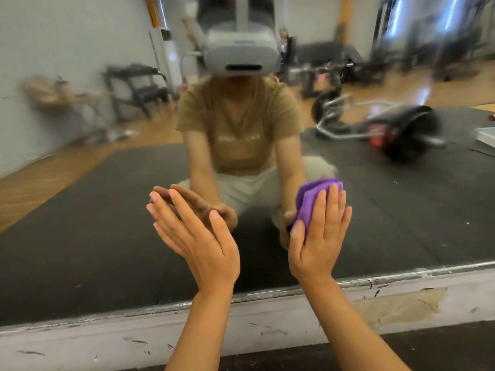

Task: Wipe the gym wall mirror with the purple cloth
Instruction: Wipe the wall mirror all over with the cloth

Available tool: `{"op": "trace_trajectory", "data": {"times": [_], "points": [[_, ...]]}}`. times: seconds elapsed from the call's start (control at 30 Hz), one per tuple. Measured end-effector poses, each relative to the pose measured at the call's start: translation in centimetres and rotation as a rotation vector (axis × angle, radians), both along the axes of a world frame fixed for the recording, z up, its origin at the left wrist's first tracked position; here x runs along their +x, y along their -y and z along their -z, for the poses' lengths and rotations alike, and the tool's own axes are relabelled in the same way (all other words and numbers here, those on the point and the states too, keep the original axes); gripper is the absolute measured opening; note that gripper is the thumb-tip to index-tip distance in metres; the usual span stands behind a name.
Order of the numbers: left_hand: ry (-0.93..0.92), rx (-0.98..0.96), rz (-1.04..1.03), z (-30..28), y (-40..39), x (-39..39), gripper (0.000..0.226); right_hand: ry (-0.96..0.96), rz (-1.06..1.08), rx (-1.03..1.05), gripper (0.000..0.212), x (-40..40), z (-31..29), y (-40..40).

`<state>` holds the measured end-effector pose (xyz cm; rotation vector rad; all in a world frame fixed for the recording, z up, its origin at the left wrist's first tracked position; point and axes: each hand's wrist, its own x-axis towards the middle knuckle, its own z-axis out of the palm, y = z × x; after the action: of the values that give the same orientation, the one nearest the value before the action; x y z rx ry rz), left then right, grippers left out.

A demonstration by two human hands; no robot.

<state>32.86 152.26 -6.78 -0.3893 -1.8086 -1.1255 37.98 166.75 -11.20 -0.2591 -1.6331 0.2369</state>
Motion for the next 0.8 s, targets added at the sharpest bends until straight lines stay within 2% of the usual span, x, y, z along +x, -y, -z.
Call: {"op": "trace_trajectory", "data": {"times": [0.17,0.27,0.43,0.5,0.67,0.8], "points": [[0.005,0.009,0.009,0.0,-0.1,0.0,0.065,0.275,-0.006,-0.169,0.060,2.8,10.8,0.5],[0.006,0.030,0.021,-0.3,-0.3,0.1,0.065,0.350,0.032,-0.192,0.061,3.0,12.1,0.4],[0.021,0.080,0.056,-0.6,-1.0,0.6,0.068,0.214,0.013,-0.213,0.063,2.2,7.8,0.4],[0.019,0.084,0.061,-0.8,-1.4,0.7,0.068,0.122,0.029,-0.214,0.067,1.3,3.7,0.1],[0.001,0.077,0.053,-0.7,-2.2,0.9,0.067,-0.031,0.025,-0.130,0.061,0.8,-6.6,-1.3],[0.000,0.072,0.037,-0.6,-2.4,0.9,0.067,-0.048,0.069,0.003,0.060,1.1,-5.3,-3.2]]}}
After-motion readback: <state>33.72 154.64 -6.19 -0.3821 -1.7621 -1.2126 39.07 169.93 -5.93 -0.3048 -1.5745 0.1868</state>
